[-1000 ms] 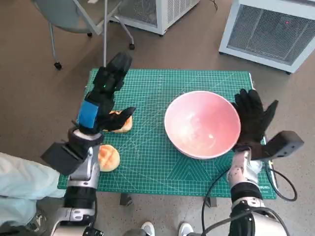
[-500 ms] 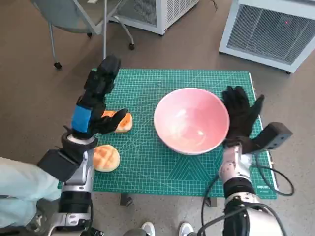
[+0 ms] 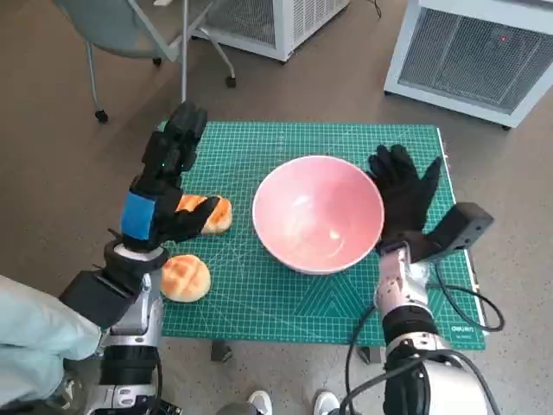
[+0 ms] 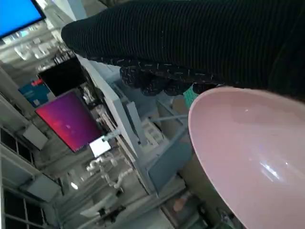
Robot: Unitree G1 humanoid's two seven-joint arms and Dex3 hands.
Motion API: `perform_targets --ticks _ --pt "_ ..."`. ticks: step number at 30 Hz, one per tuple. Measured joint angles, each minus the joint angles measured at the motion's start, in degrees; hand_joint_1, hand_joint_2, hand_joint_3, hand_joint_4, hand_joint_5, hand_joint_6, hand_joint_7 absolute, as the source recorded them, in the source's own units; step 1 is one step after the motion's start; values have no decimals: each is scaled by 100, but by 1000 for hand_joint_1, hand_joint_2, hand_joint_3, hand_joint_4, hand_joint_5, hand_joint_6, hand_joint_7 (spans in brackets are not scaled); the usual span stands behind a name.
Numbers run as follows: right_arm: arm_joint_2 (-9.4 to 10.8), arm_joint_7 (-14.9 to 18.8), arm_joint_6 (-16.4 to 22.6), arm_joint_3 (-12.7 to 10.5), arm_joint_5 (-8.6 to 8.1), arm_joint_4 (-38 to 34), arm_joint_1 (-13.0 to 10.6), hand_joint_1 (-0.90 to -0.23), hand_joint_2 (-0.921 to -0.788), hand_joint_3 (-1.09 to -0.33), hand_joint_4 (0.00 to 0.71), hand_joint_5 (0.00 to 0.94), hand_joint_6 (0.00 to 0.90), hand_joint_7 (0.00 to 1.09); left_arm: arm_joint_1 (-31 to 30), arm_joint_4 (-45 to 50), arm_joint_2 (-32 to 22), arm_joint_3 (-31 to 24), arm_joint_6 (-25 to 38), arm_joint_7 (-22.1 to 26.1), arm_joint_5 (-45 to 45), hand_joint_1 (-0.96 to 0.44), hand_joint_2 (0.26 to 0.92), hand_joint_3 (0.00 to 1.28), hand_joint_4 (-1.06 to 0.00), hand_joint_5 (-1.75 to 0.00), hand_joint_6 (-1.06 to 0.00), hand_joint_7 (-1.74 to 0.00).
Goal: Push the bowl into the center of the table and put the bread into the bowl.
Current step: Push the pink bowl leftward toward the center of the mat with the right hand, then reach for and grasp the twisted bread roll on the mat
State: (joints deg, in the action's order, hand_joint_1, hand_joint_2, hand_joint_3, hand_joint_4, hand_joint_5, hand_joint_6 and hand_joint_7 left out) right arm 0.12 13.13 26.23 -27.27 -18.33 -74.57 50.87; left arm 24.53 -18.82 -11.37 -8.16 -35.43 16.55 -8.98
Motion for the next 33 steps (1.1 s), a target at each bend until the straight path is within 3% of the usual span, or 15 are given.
perform_targets --ticks 12,20,25,33 --pt "-39 -61 -80 128 186 -4 3 -537 -921 -814 158 1 236 295 -14 0 8 18 12 -31 9 -650 921 371 -189 0 -143 -204" --pt "-286 10 -37 127 217 35 25 -541 -921 -827 126 0 208 272 -13 -8 27 50 9 -44 13 -647 921 372 -193 -1 -151 -193" --pt "-427 247 223 99 160 166 44 -539 -921 -831 98 0 194 266 -4 -92 27 53 -22 -50 27 -641 921 373 -192 -1 -154 -186" --pt "-462 577 1125 178 136 691 34 -634 -921 -711 119 13 197 291 73 -293 58 88 -61 -80 73 -637 921 375 -194 -1 -162 -178"
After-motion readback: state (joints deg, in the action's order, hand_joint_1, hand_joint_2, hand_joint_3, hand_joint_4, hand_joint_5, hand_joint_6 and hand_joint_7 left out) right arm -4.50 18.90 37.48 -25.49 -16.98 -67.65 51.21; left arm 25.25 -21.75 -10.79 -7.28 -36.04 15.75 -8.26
